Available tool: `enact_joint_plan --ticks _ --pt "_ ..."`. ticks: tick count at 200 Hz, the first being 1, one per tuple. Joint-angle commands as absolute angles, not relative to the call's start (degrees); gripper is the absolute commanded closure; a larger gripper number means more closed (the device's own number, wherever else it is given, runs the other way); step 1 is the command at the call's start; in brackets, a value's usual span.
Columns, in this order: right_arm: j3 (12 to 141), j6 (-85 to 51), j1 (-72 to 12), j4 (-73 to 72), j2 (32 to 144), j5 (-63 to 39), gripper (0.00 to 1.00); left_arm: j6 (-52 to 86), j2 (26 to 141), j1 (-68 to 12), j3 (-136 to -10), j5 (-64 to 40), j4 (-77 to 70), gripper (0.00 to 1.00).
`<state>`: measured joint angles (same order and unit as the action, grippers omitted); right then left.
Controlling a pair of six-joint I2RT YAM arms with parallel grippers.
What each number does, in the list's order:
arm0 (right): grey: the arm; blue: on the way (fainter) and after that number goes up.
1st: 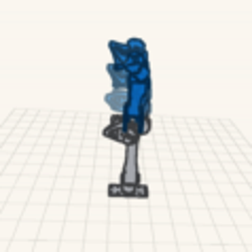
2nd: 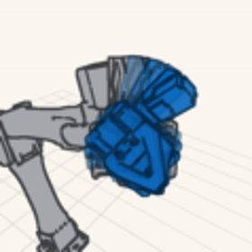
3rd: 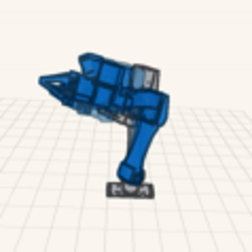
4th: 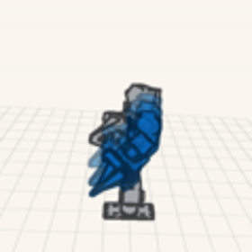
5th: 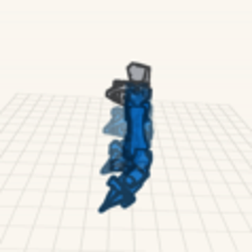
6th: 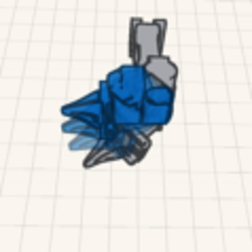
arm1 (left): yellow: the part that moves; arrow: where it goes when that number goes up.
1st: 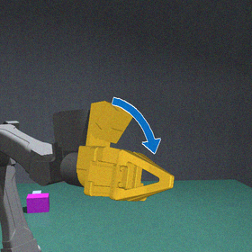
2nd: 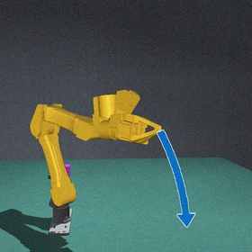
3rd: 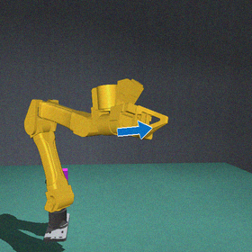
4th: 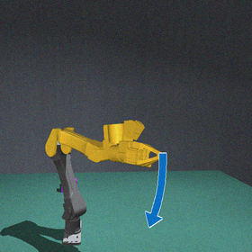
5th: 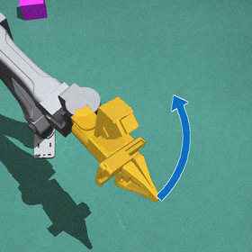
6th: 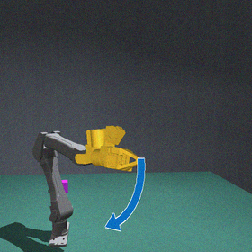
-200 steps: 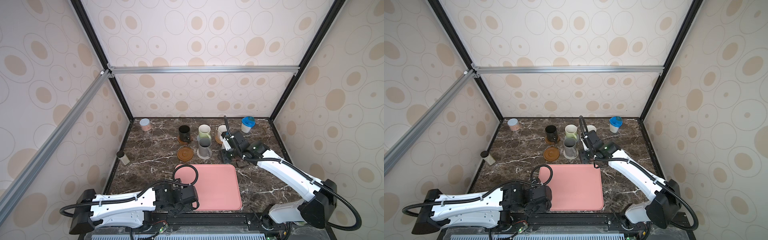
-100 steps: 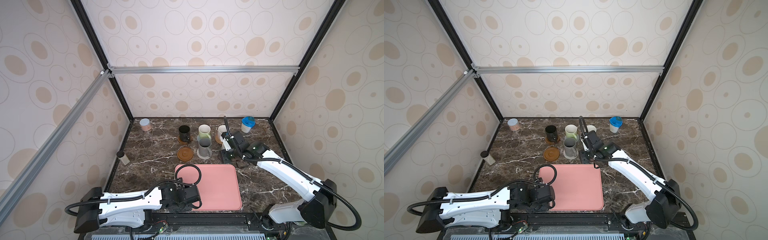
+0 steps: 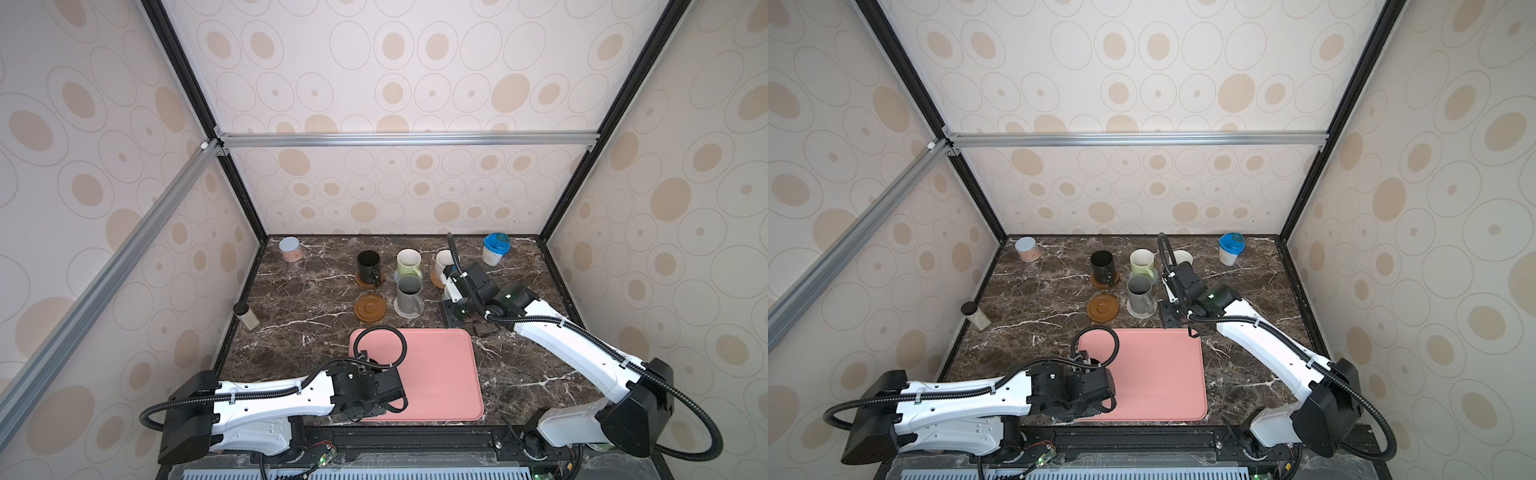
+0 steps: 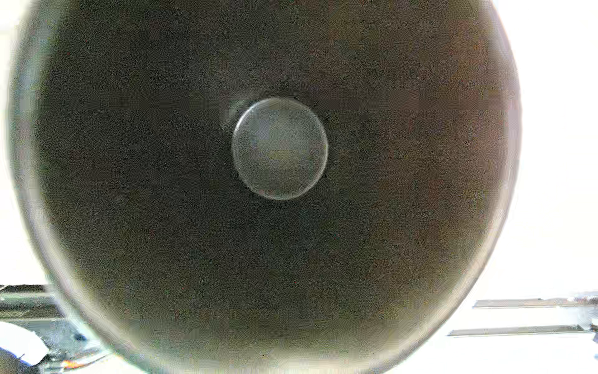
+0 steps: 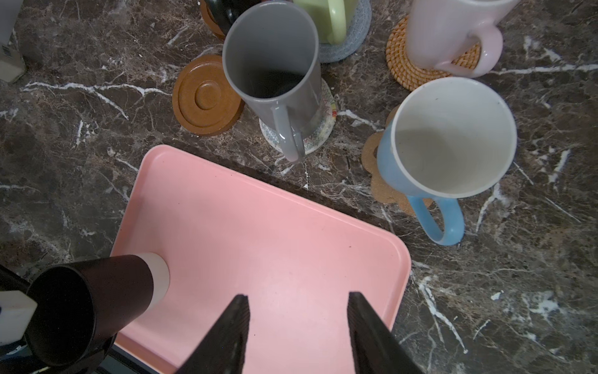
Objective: Place cups on coasters
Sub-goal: Pick up the cup from the tray.
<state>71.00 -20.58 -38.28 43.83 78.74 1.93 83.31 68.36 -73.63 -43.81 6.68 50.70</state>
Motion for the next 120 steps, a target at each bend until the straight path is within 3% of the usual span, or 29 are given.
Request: enact_joint_plan --ticks 1,120 --pt "70.23 -21.27 -38.6 45.09 77.87 2.99 0.47 84.0 67.76 -73.08 -43.92 11.01 50.08 0.88" --pt "69.8 -21.53 -38.65 45.79 76.73 4.13 0.47 84.32 67.38 -73.09 -48.67 20.17 49.57 0.93"
